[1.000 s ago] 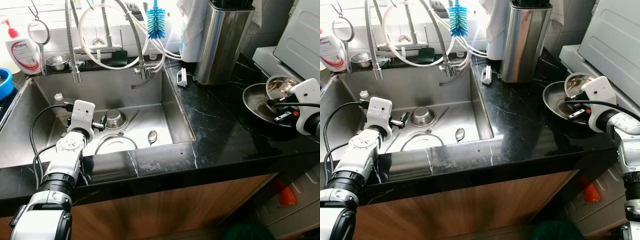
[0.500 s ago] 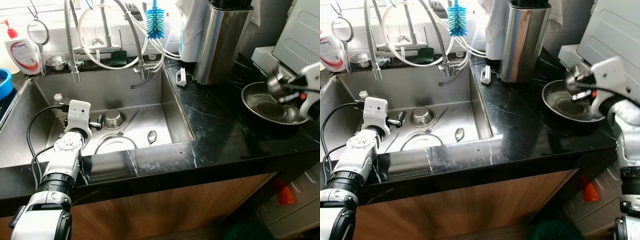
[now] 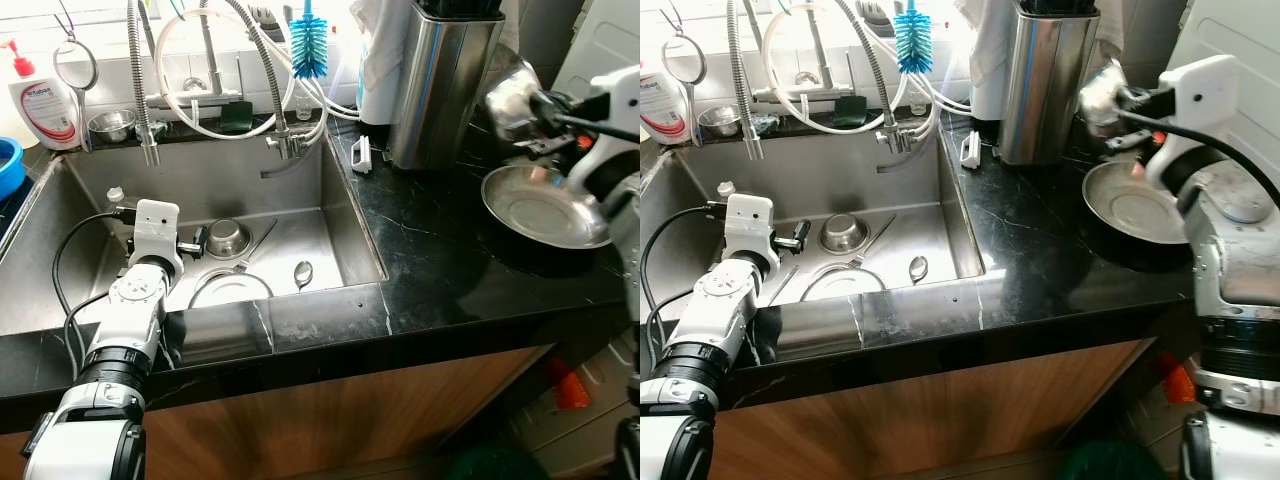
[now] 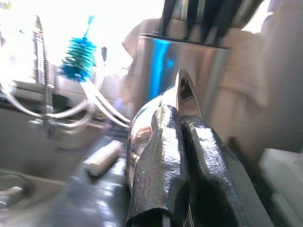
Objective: Kitchen organization
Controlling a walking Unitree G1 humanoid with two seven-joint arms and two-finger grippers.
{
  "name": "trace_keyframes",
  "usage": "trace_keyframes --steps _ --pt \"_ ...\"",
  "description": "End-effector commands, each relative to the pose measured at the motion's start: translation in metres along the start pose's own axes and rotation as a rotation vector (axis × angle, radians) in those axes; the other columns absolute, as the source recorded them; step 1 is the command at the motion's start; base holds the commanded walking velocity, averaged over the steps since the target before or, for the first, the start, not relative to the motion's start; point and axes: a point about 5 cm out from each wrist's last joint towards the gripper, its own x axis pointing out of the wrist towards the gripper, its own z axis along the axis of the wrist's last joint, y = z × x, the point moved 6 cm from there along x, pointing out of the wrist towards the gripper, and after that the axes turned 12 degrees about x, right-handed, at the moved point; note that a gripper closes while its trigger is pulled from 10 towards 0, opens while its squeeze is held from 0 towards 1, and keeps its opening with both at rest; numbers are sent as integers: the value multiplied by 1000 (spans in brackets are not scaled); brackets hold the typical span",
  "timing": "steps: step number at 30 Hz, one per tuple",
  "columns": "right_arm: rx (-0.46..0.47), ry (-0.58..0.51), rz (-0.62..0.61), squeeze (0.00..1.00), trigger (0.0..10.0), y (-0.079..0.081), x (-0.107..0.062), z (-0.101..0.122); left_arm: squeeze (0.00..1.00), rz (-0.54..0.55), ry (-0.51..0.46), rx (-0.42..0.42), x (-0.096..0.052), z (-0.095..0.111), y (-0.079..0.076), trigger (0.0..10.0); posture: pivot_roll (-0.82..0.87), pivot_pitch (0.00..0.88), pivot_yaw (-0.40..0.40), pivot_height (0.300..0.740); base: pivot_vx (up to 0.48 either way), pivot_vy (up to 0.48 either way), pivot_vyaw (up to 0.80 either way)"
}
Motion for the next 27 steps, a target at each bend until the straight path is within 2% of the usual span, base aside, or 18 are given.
trace_keyframes --steps 1,3,4,5,6,8,14,22,25,27 --pt "80 -28 33 0 10000 9 7 4 0 -15 -44 -3 -1 8 -4 10000 -1 10 0 740 0 0 0" --pt "188 -35 71 0 10000 19 14 -2 0 -14 -55 2 -2 10 -5 10000 2 9 -1 740 0 0 0" --pt "214 -34 83 0 10000 23 16 -4 0 -13 -60 5 -2 11 -6 10000 4 8 -2 740 0 0 0" --pt "250 -37 123 0 10000 34 22 -6 0 -12 -72 11 -2 13 -5 10000 5 8 -2 740 0 0 0" --pt "250 -37 123 0 10000 34 22 -6 0 -12 -72 11 -2 13 -5 10000 5 8 -2 740 0 0 0" --pt "320 -34 177 0 10000 52 35 -11 0 1 -82 7 -2 16 -2 10000 9 4 -5 740 0 0 0" --pt "358 0 212 0 10000 67 46 -21 0 9 -83 12 -3 16 0 10000 22 4 -15 740 0 0 0" --pt "394 -20 243 0 10000 77 54 -17 0 11 -79 8 -5 12 1 10000 17 7 -17 740 0 0 0" --pt "519 7 287 0 10000 87 59 -20 0 4 -80 11 -5 13 -3 10000 18 6 -21 740 0 0 0" --pt "519 30 319 0 10000 94 60 -25 0 4 -81 12 -5 13 -3 10000 21 4 -24 740 0 0 0"
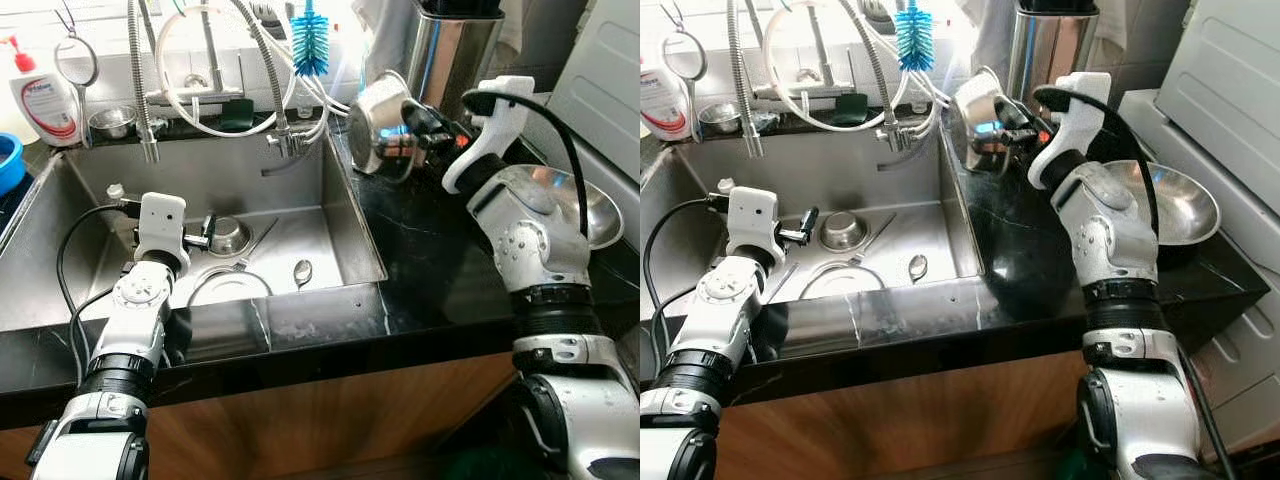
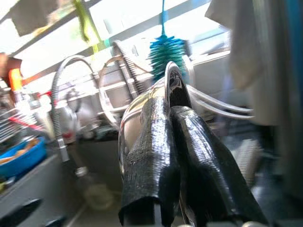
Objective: Kitchen organization
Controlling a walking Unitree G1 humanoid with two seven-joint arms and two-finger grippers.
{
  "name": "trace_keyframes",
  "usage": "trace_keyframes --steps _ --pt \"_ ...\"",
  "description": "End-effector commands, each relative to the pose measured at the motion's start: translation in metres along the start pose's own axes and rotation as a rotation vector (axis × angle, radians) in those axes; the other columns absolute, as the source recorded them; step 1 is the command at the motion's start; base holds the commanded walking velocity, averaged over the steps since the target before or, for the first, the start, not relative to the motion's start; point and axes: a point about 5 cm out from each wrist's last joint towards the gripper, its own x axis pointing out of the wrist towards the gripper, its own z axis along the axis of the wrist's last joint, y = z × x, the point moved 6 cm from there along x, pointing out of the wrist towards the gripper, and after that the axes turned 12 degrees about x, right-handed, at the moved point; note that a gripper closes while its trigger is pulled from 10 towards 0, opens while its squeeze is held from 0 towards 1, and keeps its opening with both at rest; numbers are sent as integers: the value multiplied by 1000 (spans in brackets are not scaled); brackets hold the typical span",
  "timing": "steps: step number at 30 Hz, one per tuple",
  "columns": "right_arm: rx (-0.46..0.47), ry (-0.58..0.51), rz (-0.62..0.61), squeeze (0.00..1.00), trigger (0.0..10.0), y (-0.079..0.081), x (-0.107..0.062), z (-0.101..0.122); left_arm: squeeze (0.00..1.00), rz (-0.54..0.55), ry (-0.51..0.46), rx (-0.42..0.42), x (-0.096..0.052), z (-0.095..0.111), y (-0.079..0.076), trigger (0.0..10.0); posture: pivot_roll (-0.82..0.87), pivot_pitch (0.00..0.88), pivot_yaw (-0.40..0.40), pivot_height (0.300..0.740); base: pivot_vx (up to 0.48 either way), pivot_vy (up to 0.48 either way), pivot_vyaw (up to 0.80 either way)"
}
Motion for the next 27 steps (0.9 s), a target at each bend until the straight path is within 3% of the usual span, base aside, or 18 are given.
trace_keyframes --steps 1,4,7,20,27 --pt "45 17 56 0 10000 10 6 -2 0 8 -4 3 -2 0 2 10000 24 5 -24 740 0 0 0" --pt "124 43 68 0 10000 12 11 -12 0 8 -1 15 -3 -1 3 10000 29 6 -26 740 0 0 0" --pt "148 100 85 0 10000 14 15 -29 0 10 0 21 -3 -2 4 10000 34 5 -28 740 0 0 0" --pt "214 183 68 0 10000 9 17 -63 0 5 4 28 -4 -3 2 10000 36 0 -31 740 0 0 0" --pt "279 209 93 0 10000 15 18 -80 0 4 8 29 -5 -5 1 10000 43 0 -37 740 0 0 0"
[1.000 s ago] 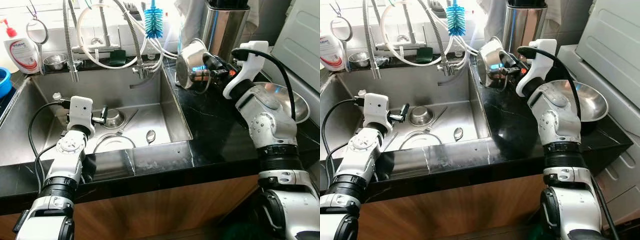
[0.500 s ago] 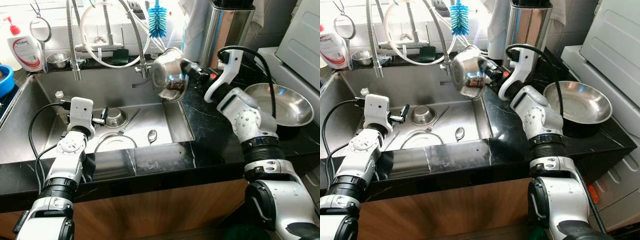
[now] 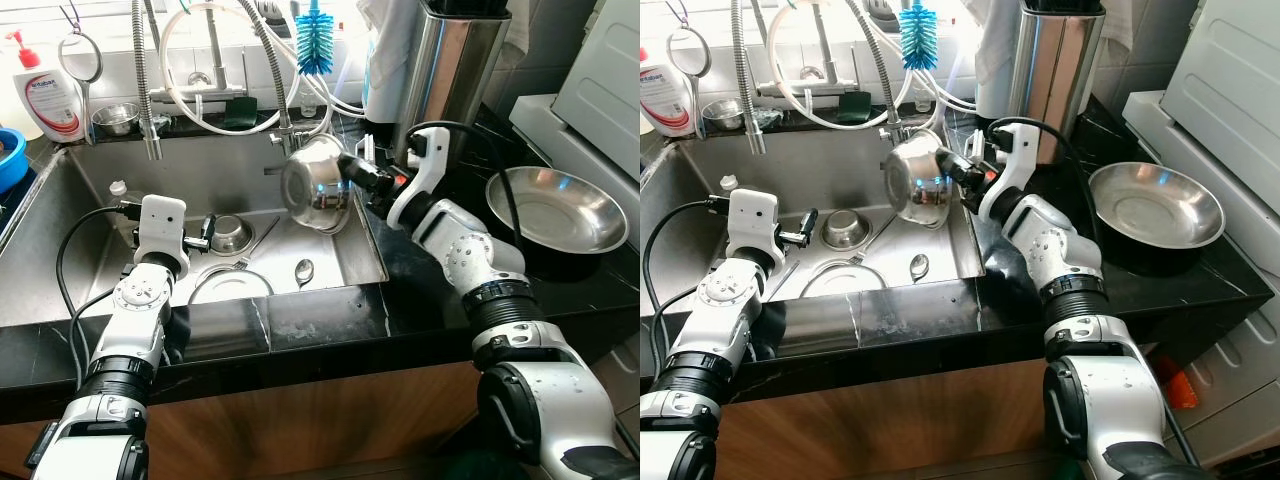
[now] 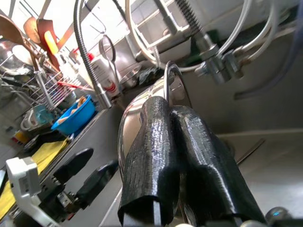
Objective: Kitchen organization
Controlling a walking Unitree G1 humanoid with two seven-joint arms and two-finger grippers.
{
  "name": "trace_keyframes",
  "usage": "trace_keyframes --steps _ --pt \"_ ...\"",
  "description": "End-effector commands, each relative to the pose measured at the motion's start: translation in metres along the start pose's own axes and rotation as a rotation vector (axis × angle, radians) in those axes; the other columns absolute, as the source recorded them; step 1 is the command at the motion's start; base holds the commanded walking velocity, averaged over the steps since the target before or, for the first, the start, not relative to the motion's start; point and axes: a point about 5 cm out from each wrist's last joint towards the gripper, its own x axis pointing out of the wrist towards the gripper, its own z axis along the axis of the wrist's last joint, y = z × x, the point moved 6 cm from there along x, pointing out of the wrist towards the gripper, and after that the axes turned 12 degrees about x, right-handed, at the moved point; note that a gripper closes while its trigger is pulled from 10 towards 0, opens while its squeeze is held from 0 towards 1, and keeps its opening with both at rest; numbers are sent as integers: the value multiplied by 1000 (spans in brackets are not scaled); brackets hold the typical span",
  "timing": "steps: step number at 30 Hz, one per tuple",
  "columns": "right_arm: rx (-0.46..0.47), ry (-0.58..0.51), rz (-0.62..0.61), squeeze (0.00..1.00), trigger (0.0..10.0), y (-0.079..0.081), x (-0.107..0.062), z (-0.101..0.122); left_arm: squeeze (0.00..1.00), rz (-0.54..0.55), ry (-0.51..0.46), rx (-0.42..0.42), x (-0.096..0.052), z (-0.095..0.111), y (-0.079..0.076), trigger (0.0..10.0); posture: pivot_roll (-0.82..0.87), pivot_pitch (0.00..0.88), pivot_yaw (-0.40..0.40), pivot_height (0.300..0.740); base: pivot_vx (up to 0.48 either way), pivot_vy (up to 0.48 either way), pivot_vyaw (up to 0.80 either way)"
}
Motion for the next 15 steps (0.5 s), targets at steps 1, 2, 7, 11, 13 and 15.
trace_keyframes --steps 1,2,7,11,13,15 --pt "-6 3 35 0 10000 9 6 -1 0 -3 5 17 -3 -3 0 10000 43 0 -37 740 0 0 0" --pt "-2 5 37 0 10000 9 7 -2 0 -3 6 17 -3 -4 0 10000 43 0 -37 740 0 0 0" --pt "7 36 35 0 10000 8 9 -15 0 -2 12 18 -5 -6 0 10000 43 0 -39 740 0 0 0" --pt "12 44 27 0 10000 6 9 -19 0 -2 13 17 -5 -6 0 10000 43 0 -39 740 0 0 0" --pt "8 38 -7 0 10000 -1 8 -20 0 -3 13 14 -5 -6 -1 10000 42 0 -43 740 0 0 0" --pt "1 26 -43 0 10000 -10 4 -22 0 -5 13 10 -6 -6 -3 10000 43 0 -44 740 0 0 0"
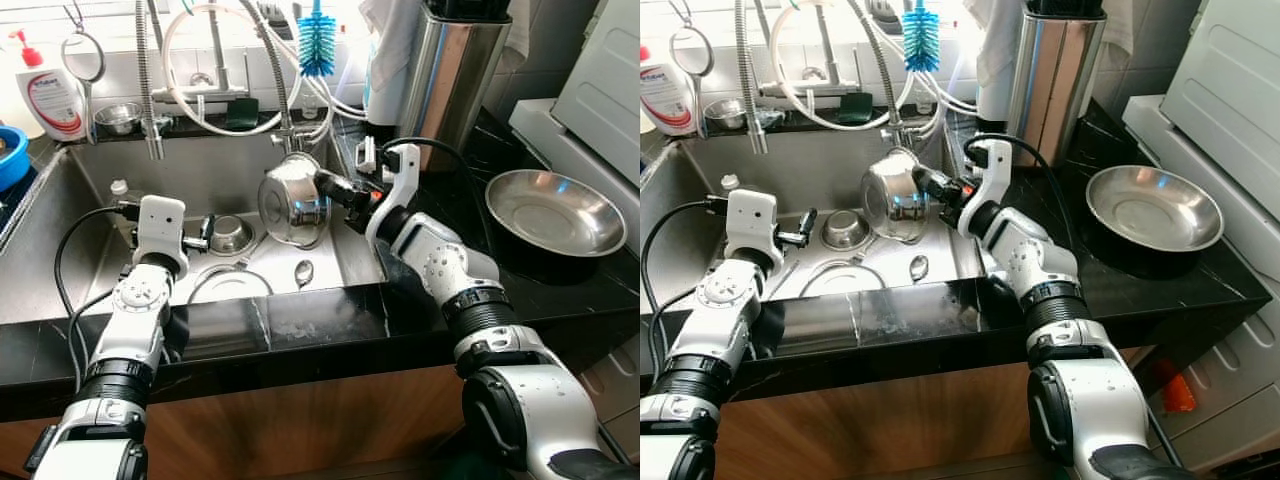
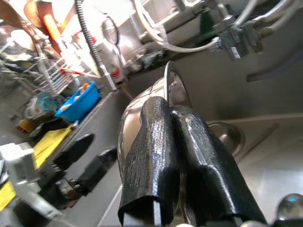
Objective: Kitchen organization
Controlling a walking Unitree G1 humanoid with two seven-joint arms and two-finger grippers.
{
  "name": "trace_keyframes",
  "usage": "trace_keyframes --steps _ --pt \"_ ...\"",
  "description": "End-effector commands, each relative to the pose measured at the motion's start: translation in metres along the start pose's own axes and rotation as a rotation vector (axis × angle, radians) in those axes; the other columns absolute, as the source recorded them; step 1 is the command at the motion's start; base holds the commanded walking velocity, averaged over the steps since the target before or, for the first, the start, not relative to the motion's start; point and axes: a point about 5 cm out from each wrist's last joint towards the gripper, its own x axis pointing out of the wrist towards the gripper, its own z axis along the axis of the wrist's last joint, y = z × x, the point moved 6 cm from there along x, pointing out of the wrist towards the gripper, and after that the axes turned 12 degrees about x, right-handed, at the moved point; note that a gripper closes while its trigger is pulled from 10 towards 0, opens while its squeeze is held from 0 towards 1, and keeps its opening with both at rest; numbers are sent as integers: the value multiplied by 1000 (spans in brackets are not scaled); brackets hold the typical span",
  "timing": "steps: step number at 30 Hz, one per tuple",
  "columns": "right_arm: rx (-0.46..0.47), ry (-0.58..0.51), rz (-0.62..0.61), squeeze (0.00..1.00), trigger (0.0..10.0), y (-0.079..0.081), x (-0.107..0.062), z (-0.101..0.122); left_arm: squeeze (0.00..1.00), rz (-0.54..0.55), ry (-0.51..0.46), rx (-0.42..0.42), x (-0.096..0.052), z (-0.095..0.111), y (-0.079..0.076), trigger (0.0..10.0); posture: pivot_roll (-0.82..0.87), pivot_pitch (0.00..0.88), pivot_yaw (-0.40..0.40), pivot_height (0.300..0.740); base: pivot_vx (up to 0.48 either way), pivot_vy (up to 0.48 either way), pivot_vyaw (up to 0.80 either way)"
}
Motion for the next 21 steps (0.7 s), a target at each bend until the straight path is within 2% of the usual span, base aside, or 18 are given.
trace_keyframes --steps 1,2,3,4,5,6,15,16,21 --pt "-13 -14 -23 0 10000 -6 -2 0 0 -13 24 6 -3 -7 -5 10000 43 0 -44 740 0 0 0" --pt "-12 -15 -21 118 10000 -6 -3 -1 0 -13 26 6 -3 -7 -5 10000 39 0 -44 740 0 0 0" --pt "-12 -15 -23 361 10000 -7 -4 -2 0 -12 27 5 -4 -8 -5 10000 39 1 -44 740 0 0 0" --pt "-10 -15 -25 953 10000 -8 -4 -3 0 -10 28 5 -4 -8 -4 10000 39 1 -44 740 0 0 0" --pt "-9 -14 -26 953 10000 -8 -4 -3 0 -10 29 4 -4 -8 -4 10000 39 1 -44 740 0 0 0" --pt "-8 -14 -23 1000 10000 -8 -4 -5 0 -9 29 4 -4 -8 -4 10000 41 4 -45 740 0 0 0" --pt "-20 -34 -37 1000 10000 -11 -5 -4 0 2 26 1 -5 -8 -1 10000 44 16 -47 740 0 0 0" --pt "-31 -44 -35 0 10000 -10 -5 -2 0 3 26 1 -6 -8 -1 10000 44 16 -47 740 0 0 0" --pt "-58 -81 -40 0 10000 -9 -6 6 0 5 26 0 -6 -8 -1 10000 43 17 -47 740 0 0 0"
